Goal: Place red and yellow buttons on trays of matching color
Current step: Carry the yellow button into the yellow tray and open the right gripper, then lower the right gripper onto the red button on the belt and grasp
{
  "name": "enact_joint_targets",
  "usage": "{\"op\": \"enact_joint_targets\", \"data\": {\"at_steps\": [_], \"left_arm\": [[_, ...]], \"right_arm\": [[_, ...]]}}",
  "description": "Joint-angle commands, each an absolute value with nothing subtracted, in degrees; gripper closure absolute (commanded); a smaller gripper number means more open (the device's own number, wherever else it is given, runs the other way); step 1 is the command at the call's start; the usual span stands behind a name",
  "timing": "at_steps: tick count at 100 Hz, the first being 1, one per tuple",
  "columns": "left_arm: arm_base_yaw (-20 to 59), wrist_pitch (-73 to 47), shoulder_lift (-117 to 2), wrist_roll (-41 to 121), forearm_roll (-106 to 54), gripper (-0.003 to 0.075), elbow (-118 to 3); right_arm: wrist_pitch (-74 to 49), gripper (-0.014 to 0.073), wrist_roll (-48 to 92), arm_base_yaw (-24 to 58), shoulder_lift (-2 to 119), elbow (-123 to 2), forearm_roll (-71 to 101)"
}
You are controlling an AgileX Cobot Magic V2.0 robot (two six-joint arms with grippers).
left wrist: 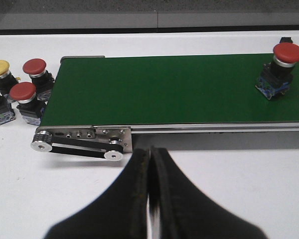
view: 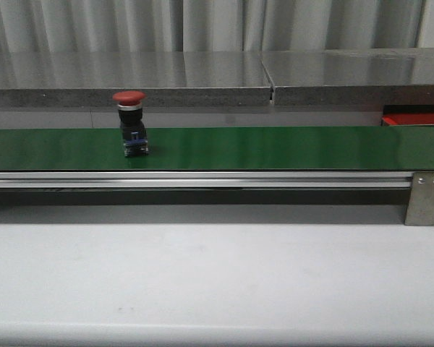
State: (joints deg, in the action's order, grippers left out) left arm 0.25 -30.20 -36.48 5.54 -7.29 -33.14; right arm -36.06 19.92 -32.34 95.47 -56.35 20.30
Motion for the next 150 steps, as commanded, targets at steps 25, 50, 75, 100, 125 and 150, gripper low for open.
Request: {"op": "enact_joint_targets", "data": {"at_steps": [25,50,75,100,125,150], "left_arm": [[0.72,-25.80,-36.50,5.38,-8.13,0.0741,-34.75],[0.72,-25.80,-36.50,5.38,-8.13,0.0741,-34.75],[0.72,-25.80,-36.50,5.38,-8.13,0.0741,-34.75],[0.72,-25.80,-36.50,5.38,-8.13,0.0741,-34.75],[0.72,-25.80,-36.50,5.38,-8.13,0.0741,-34.75],[0.72,-25.80,-36.50,5.38,-8.13,0.0741,-34.75]], "right_arm": [[-34.40,0.0382,20.26,-32.50,95.40,-57.50,21.48],[-35.54,0.0055,20.26,-32.50,95.21,-57.50,21.48],[-35.92,0.0019,20.26,-32.50,94.14,-57.56,21.52],[-36.20,0.0019,20.26,-32.50,85.50,-57.62,21.52],[-39.26,0.0019,23.85,-24.34,77.57,-60.26,21.59],[-42.01,0.0019,25.70,-7.84,78.88,-64.28,21.59]]}}
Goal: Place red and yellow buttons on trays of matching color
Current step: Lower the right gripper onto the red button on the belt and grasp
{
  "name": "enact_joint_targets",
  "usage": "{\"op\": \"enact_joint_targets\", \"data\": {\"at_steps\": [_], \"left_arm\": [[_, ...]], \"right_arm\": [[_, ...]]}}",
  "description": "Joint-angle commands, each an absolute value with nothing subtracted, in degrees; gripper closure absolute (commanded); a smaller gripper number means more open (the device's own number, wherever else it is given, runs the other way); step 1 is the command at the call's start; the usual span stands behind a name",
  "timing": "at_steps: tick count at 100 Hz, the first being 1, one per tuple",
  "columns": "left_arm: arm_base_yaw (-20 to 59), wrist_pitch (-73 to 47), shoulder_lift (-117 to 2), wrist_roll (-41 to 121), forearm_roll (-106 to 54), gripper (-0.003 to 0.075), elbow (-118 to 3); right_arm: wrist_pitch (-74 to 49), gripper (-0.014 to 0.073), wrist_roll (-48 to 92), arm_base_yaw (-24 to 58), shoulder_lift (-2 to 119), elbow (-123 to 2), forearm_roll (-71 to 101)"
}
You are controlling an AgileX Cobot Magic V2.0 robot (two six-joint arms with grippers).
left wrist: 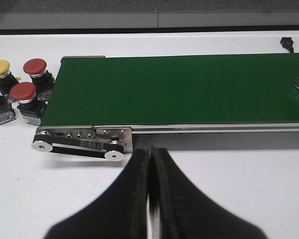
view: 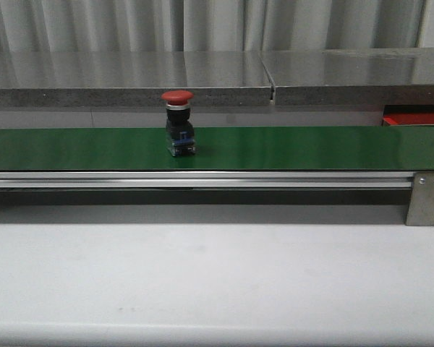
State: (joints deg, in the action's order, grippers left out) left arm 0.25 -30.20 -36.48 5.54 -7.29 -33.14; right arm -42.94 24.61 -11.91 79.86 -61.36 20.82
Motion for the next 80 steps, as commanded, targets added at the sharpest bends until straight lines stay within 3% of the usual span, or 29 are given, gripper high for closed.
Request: {"op": "enact_joint_targets", "data": {"at_steps": [1,38,80], "left_arm": [[0.72,-25.80,-36.50,5.38,-8.13,0.0741,-34.75],[0.72,-25.80,-36.50,5.38,-8.13,0.0741,-34.75],[0.72,-25.80,-36.50,5.38,-8.13,0.0741,-34.75]], "right_arm": [[-42.01,0.0019,25.76,-6.90,79.13,-64.40,21.59],[-42.87,0.0019,25.65,11.94,90.67,-74.52,21.53],[-44.36,0.0019,23.73,21.28,103.60,-89.99,21.64]]}}
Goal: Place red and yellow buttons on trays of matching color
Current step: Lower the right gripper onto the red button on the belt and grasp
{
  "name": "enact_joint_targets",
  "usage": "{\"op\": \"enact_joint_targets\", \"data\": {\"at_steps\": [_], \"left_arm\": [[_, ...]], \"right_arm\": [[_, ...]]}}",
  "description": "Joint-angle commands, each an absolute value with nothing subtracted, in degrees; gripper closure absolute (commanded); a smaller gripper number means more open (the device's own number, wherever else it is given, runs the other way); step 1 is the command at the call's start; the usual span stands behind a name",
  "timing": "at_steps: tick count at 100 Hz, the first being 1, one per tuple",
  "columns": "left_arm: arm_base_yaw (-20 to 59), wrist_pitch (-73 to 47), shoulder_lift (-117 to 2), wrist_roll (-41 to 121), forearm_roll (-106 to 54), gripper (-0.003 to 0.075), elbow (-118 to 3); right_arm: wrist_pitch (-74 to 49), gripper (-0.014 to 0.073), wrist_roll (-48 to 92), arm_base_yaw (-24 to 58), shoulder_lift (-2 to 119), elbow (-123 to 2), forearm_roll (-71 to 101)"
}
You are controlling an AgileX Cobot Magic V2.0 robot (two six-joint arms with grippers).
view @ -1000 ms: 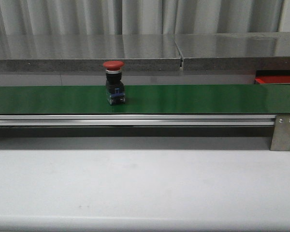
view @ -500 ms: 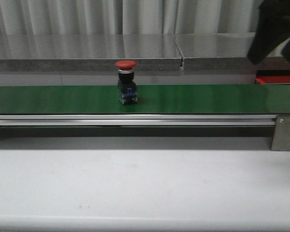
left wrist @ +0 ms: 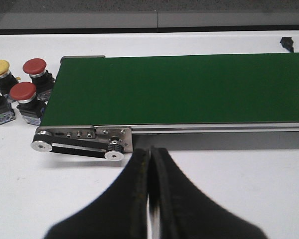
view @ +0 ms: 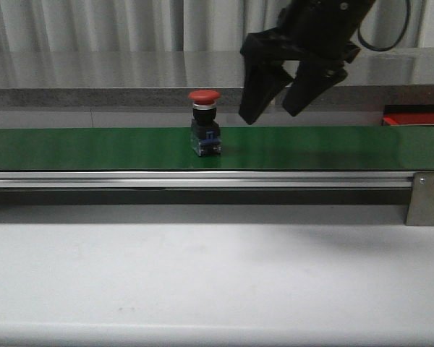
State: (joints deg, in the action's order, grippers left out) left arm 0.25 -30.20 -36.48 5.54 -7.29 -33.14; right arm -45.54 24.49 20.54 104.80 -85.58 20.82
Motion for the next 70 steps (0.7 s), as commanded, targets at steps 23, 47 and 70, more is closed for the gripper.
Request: {"op": "enact_joint_targets", "data": {"at_steps": [23,47,70], "left_arm": [[0.72,-25.80,-36.50,5.38,-8.13,0.0741,-34.75],[0.72,-25.80,-36.50,5.38,-8.13,0.0741,-34.75],[0.72,-25.80,-36.50,5.38,-8.13,0.0741,-34.75]], "right_arm": [[-44.82,0.0019,22.77,22.35,107.38,-96.90,21.99],[-44.01,0.0019,22.75,22.35,109.74,-99.05,22.13],[-43.64,0.0065,22.63,22.35,110.15,-99.05,22.13]]}}
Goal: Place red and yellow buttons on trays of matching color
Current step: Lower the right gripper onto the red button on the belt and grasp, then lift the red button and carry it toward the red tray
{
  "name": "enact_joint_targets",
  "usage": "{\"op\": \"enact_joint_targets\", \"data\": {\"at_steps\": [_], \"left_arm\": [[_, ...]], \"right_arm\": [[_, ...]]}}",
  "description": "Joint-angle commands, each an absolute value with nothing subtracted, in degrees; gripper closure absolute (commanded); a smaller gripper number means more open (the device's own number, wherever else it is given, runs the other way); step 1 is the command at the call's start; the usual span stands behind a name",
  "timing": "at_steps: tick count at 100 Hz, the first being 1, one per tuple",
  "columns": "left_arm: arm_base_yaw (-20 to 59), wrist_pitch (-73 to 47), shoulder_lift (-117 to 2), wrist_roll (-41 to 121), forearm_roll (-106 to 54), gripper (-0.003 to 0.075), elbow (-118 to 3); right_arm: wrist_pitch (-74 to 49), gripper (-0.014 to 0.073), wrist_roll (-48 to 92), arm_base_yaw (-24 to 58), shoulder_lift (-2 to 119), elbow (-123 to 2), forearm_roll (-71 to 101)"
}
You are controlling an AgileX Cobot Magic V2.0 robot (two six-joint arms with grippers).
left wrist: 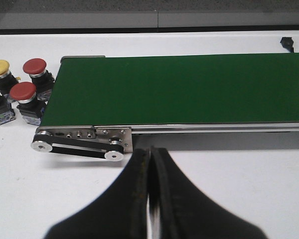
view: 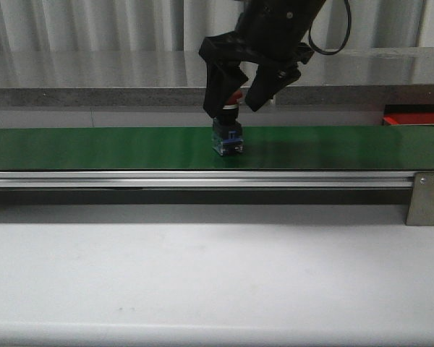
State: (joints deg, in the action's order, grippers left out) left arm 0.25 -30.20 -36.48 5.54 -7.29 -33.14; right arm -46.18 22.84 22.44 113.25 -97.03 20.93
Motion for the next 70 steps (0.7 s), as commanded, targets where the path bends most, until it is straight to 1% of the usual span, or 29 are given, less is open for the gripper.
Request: {"op": "enact_joint_targets", "data": {"at_steps": [1,32,39,46,51,58,63,70], "left_arm": [[0.72,-25.80,-36.50,5.38,-8.13,0.0741,-34.75],[0.72,-25.80,-36.50,5.38,-8.13,0.0741,-34.75],[0.72,-25.80,-36.50,5.38,-8.13,0.0741,-34.75],[0.72,-25.80,-36.50,5.38,-8.13,0.0741,-34.75],[0.72,-25.80,-36.50,5.38,-8.13,0.0741,-34.75],[0.72,-25.80,-36.50,5.38,-8.13,0.0741,-34.75],[0.72,-25.80,-36.50,5.38,-8.13,0.0741,-34.75],[0.72,-25.80,-36.50,5.38,-8.13,0.0741,-34.75]], "right_arm": [[-43.64,0.0066,22.63,22.35,110.15,-99.05,22.13],[-43.64,0.0083,22.49,22.35,110.15,-99.05,22.13],[-43.64,0.0153,21.94,22.35,110.15,-99.05,21.77],[-43.75,0.0272,20.11,22.35,110.15,-99.05,20.54],[-44.23,0.0375,19.09,22.29,110.15,-99.05,19.78],[-45.39,0.0475,18.31,22.14,110.15,-99.05,18.89],[-46.27,0.0508,17.75,22.04,110.15,-99.05,18.12],[-47.64,0.0514,17.61,21.68,110.00,-99.05,17.85]]}}
